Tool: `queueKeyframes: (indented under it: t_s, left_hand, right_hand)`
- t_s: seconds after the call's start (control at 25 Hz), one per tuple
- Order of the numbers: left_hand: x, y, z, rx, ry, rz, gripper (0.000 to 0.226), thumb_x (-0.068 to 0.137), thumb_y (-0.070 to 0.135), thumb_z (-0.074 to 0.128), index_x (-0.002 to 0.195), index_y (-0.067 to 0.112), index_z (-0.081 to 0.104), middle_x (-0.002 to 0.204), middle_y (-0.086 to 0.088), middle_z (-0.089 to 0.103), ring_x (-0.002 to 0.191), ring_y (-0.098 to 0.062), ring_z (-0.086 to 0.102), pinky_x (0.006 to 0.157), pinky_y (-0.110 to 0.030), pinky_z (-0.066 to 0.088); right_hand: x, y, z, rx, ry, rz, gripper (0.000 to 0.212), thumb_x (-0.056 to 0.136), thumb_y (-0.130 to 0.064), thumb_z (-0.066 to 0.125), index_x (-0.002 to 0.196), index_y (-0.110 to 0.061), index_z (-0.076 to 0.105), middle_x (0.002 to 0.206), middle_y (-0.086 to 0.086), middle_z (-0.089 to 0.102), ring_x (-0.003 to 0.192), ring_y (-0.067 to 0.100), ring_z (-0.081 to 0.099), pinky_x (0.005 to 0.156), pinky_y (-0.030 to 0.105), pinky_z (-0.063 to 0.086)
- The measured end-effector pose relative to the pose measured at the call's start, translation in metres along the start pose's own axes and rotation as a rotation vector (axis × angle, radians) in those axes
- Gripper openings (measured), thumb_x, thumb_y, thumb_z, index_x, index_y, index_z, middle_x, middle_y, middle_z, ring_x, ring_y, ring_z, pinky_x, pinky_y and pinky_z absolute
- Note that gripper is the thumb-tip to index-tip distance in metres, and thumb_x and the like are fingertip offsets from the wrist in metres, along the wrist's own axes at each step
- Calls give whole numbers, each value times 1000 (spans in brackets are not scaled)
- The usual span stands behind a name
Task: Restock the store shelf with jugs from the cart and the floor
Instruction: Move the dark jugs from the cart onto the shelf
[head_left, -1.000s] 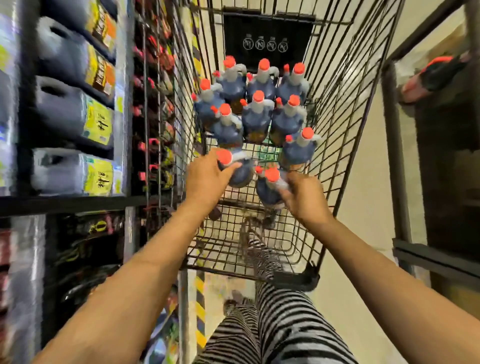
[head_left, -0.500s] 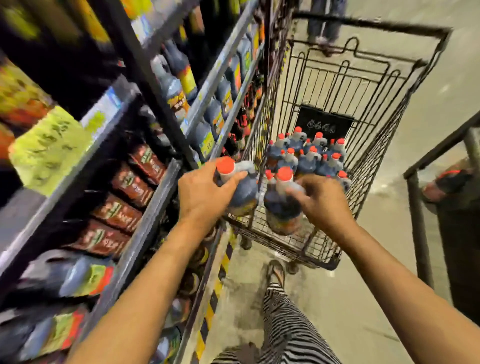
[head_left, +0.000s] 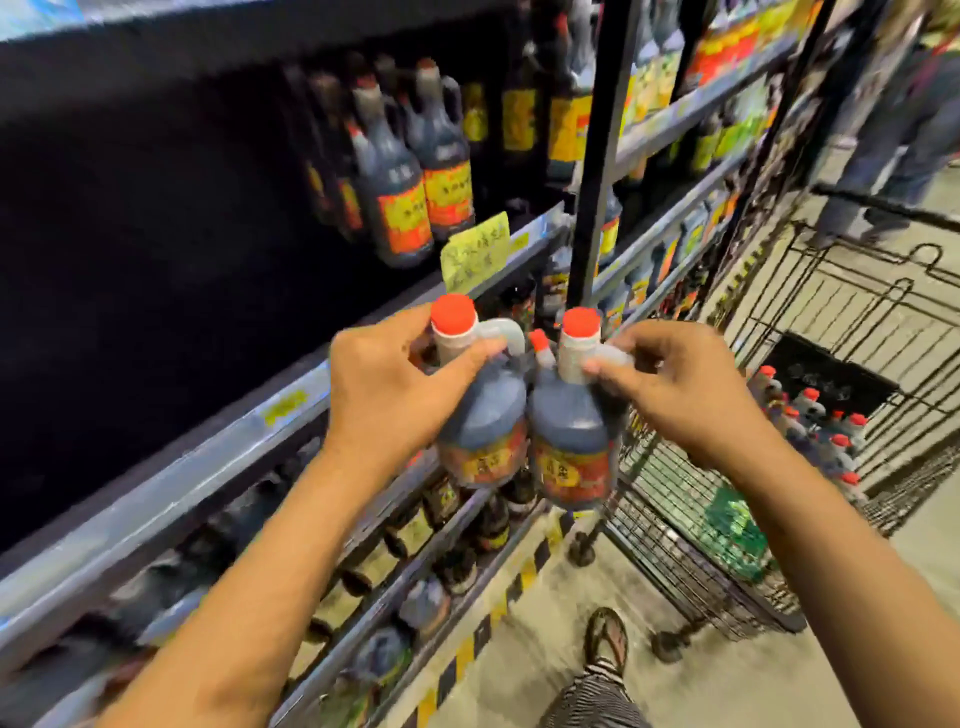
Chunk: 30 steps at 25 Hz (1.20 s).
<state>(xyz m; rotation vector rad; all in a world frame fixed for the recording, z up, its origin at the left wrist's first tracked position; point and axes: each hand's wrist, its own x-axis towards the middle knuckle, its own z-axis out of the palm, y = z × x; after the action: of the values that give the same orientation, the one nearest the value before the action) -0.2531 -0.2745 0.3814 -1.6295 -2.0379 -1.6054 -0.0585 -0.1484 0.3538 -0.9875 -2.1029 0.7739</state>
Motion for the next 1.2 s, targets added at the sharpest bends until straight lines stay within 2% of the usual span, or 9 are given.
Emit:
queueKeyframes:
  t_s: [0.12,0.28,0.44,0.6,0.76,0.84,1.0,1.16,1.2]
  left_hand:
    - [1,0,-54,98,93,31,38,72,45,75,95,14,75,82,15,65,77,12,56,62,-2,39]
    - [7,-3,-113,137,202,4,32,73,35,80,98,15,75,87,16,66,77,21,58,67,-4,45]
    - [16,-12,-159,155,330,-43,24,73,38,78,91,23,74,79,18,67,76,6,65,66,-15,52]
    - [24,-14,-178,188,396,-25,20,73,35,79,90,26,73,77,22,65,72,10,63,63,-11,48]
    - [35,-19,-183,254,448,29,26,74,34,79,93,17,75,80,17,68,74,9,63,65,-9,48]
    - [41,-26,-182,276,477,52,29,74,38,78,94,16,75,82,12,71,72,6,64,64,-14,50]
    - [48,-53,-169,324,482,-26,45,72,52,71,73,8,73,65,-4,69,60,-23,64,55,-40,50]
    - [51,-71,-157,322,463,-210,30,71,42,79,68,13,71,55,12,62,56,5,57,57,-20,46]
    - [54,-75,-157,287,462,-257,27,69,40,79,67,15,69,56,12,62,56,6,56,58,-22,47]
  right_hand:
    - [18,-46,15,79,-73,-101,25,79,-26,74,68,-6,65,66,16,65,62,14,52,57,34,43]
    - [43,-108,35,156,-172,-249,24,80,-23,74,66,-5,67,62,9,63,56,5,47,56,25,39]
    - [72,-148,59,285,-220,-289,26,80,-23,73,70,0,67,61,8,63,53,7,48,54,26,40]
    - [98,-172,80,405,-268,-294,22,82,-19,71,73,1,68,64,17,64,57,13,53,48,21,44]
    - [126,-186,93,499,-276,-322,25,82,-18,71,76,5,67,62,10,63,54,9,52,47,19,43]
    - [139,-189,99,538,-271,-339,23,82,-19,71,77,3,69,64,8,65,57,8,54,51,19,43]
    - [157,-189,117,539,-251,-386,24,82,-13,71,70,7,65,61,14,62,57,9,52,55,24,42]
    - [176,-189,132,584,-276,-362,9,82,-5,67,74,-4,70,74,19,69,67,14,57,62,30,46]
    - [180,-189,134,613,-295,-347,7,83,-5,68,76,-7,71,78,16,70,69,14,59,64,30,48]
